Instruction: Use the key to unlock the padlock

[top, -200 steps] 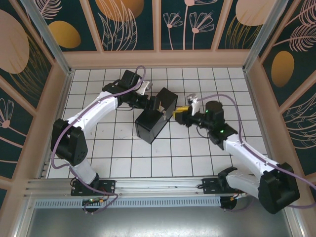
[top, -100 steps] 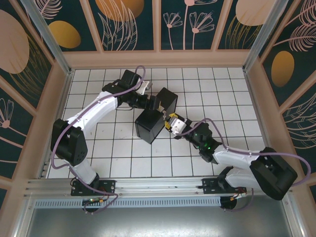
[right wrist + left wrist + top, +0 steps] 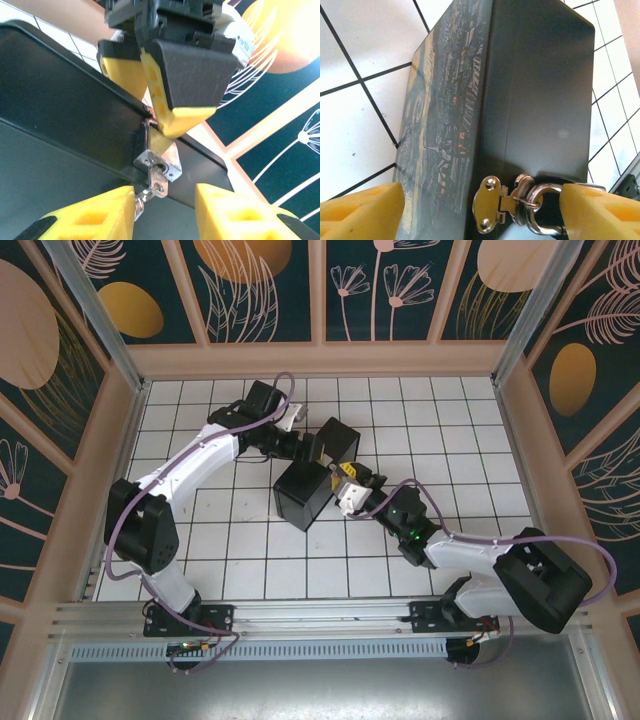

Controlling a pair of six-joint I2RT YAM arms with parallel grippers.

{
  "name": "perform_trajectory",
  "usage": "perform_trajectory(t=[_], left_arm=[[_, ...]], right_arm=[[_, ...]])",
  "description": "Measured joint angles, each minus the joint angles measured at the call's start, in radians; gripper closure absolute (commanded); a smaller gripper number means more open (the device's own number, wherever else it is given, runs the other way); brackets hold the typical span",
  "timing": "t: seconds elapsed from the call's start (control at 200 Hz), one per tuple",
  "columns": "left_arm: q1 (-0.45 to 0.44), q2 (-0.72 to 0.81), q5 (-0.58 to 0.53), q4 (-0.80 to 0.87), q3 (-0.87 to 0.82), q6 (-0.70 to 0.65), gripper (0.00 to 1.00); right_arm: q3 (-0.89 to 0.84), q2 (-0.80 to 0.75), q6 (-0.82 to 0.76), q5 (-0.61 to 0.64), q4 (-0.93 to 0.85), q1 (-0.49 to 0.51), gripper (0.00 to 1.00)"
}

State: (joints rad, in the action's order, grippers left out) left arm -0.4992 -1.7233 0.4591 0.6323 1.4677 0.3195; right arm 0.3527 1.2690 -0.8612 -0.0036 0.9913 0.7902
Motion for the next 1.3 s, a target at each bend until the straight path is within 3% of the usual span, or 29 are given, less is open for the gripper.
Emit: perform_trajectory(t=[0.335, 0.981, 1.301], left_arm=[[0.002, -0.006, 0.001, 0.000, 0.003, -0.001, 0.19], [0.002, -0.010, 0.001, 0.000, 0.006, -0.001, 0.20], [0.002, -0.013, 0.001, 0.000, 0.013, -0.003, 0.20]], right_arm=[[0.030, 0.002, 0.006, -0.034, -0.044, 0.000, 0.65], [0.079, 0.053, 0.001, -0.069, -0.096, -0.045, 0.80], [0.086, 0.052, -0.006, -0.065, -0.125, -0.047, 0.73]])
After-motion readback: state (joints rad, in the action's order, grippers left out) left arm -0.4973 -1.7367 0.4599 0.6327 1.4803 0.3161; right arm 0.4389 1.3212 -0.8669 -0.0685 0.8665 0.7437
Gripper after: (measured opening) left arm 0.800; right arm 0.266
